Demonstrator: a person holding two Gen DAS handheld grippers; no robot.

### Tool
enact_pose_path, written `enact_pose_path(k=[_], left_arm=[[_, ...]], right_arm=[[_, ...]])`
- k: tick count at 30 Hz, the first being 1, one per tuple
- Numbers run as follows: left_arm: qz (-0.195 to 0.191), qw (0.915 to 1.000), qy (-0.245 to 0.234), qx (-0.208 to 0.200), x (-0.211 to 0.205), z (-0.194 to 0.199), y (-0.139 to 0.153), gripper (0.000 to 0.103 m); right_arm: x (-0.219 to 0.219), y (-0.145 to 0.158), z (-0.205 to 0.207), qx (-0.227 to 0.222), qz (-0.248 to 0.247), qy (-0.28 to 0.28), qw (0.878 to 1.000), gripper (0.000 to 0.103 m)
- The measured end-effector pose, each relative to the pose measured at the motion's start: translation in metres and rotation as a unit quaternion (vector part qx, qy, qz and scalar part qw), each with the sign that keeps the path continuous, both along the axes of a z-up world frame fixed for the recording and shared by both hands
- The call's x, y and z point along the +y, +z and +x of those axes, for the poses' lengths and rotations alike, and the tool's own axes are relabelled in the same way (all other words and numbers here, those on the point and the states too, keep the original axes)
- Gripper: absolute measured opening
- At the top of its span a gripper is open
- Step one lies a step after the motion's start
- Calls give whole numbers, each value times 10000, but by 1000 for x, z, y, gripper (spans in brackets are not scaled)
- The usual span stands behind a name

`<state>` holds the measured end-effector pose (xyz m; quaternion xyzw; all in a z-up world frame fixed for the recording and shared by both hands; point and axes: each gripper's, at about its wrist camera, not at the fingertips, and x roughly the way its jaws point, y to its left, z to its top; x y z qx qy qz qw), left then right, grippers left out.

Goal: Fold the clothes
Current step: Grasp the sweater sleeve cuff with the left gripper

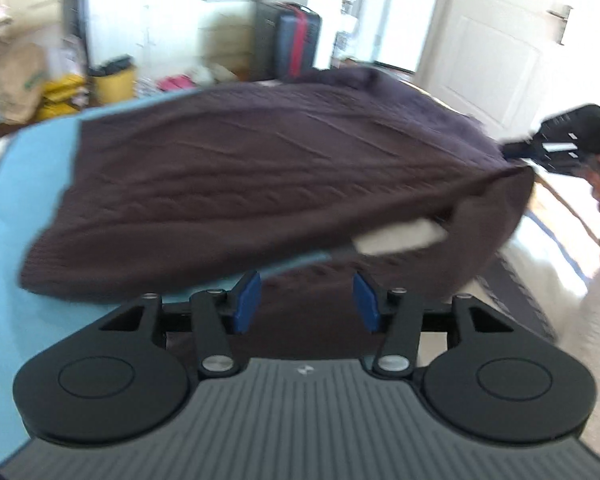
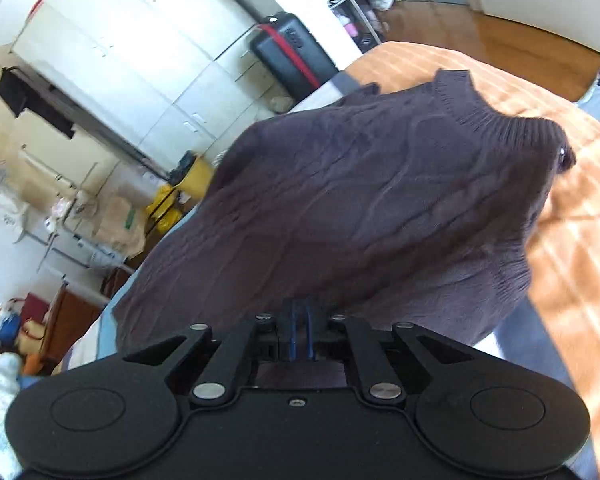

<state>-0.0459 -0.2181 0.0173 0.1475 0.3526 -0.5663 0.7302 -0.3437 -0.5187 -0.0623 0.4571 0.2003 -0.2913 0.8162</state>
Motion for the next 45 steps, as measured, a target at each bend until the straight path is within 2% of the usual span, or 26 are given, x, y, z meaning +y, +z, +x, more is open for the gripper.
enact_pose_path(k=[2,3,4,6,8,10,12,14,15,16,17,19,20,21,22,23,26,28,29,30,32,34,35,40,44,45], left_arm=[[86,9996,-269,-8,-2,-6,-6,70],[192,9990,-400,-59,-4,-10,-10,71],[298,9981,-530,-111,-7,-14,-14,71],[506,9956,-774,-134,-10,-23,-21,71],[712,9922,-1015,-152,-14,-32,-27,71],[622,9917,-1092,-256,-14,-41,-24,71],[614,9902,-1117,-574,-18,-51,-23,71],[736,9865,-1080,-990,-26,-61,-28,76],[989,9832,-963,-1197,-32,-62,-36,78],[1263,9784,-835,-1404,-39,-64,-45,85],[1536,9724,-705,-1609,-46,-65,-55,86],[1603,9698,-601,-1738,-48,-62,-61,87],[1493,9739,-504,-1635,-47,-57,-57,68],[1364,9783,-398,-1508,-46,-52,-52,54],[1263,9821,-260,-1373,-46,-45,-45,28],[1102,9875,-62,-1126,-44,-35,-37,13],[585,9966,533,-220,-38,-1,-19,13],[242,9941,888,567,-33,27,-15,13],[69,9897,1062,959,-31,40,-13,13],[-132,9801,1163,1604,-24,57,-18,13],[-529,9467,1336,2883,-7,88,-35,13],[-735,9218,1542,3481,6,103,-54,14],[-727,9170,1629,3569,8,107,-61,14],[-477,9383,1606,3025,-4,98,-64,14],[-473,9569,1481,2452,-8,87,-54,14],[-446,9611,1443,2312,-7,88,-53,14]], right_arm=[[8,5,-2,-238,-13,18,9997,28],[10,5,-3,-380,14,-6,9993,43],[12,6,-3,-522,40,-30,9986,46],[12,4,5,-511,53,22,9987,46],[13,2,16,-224,32,96,9997,46],[14,1,22,18,-24,150,9999,46],[17,7,21,169,-89,65,9998,47],[21,12,14,83,-118,31,9999,50],[23,15,11,32,-132,16,9999,54],[24,15,8,-27,-119,21,9999,59],[24,15,6,-88,-103,30,9999,60],[22,13,5,-19,-32,32,10000,60],[22,12,6,47,-10,19,10000,60],[22,11,6,113,13,6,9999,60],[23,11,6,167,-16,25,9999,60],[25,13,6,172,-68,37,9998,60],[28,16,3,88,-209,42,9997,60],[30,18,2,50,-248,61,9997,60],[31,19,2,33,-266,71,9996,60],[32,20,2,16,-259,93,9996,60],[34,19,4,-55,-193,174,9996,60],[33,14,7,-224,40,323,9992,60],[34,12,8,-188,110,380,9990,60],[38,4,15,92,420,654,9969,60],[42,-3,20,316,667,872,9935,60],[47,-2,20,197,660,990,9927,60]])
